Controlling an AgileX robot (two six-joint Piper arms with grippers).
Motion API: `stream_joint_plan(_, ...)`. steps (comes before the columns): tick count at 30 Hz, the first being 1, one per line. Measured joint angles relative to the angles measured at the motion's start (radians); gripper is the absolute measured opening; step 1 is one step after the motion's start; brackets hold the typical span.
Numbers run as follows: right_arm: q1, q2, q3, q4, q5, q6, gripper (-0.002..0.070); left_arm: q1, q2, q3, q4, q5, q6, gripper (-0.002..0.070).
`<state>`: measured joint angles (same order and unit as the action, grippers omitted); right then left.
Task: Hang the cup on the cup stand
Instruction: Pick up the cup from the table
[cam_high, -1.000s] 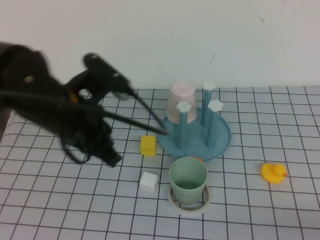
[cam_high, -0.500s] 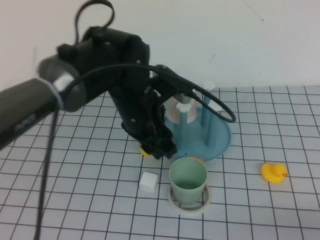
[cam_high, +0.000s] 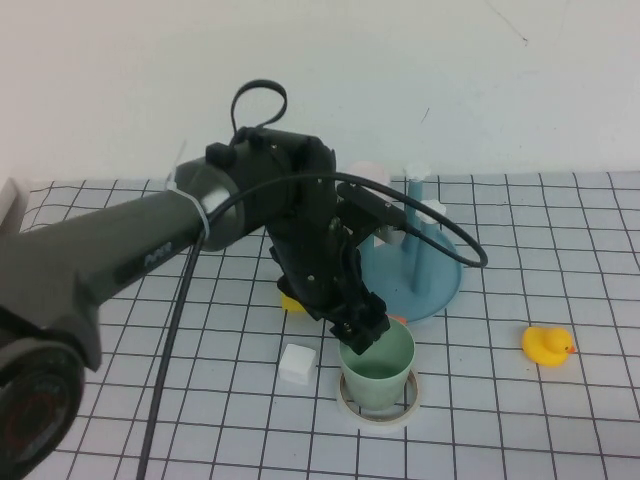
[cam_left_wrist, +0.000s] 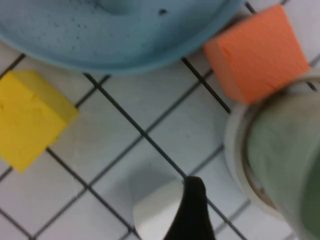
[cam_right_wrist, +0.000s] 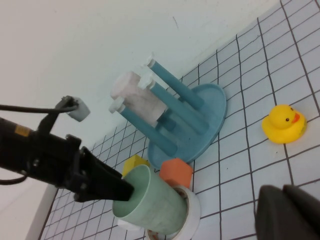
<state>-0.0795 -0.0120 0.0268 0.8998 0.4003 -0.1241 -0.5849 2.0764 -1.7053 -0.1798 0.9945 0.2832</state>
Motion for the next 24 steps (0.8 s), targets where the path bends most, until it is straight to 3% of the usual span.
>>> stream_joint_plan(8,0.000,0.000,0.000,0.000,0.000,-0.004,-0.0001,0.000,0.044,-0.001,-0.018,-0.065,-0.012,0.0462)
stream_joint_plan(11,0.000,0.000,0.000,0.000,0.000,-0.006,-0.0001,0.000,0.059,-0.003,-0.027,-0.067,-0.016,0.0370)
stream_joint_plan(16,0.000,0.000,0.000,0.000,0.001,-0.006,-0.0001,0.000,0.083,-0.010,-0.036,-0.057,-0.018,0.0125)
stream_joint_plan(18,0.000,0.000,0.000,0.000,0.001,-0.006,-0.0001,0.000,0.085,-0.010,-0.036,-0.057,-0.018,0.0058)
stream_joint_plan(24,0.000,0.000,0.000,0.000,0.002,-0.006,-0.0001,0.000,0.048,-0.010,-0.036,-0.046,-0.010,0.0013)
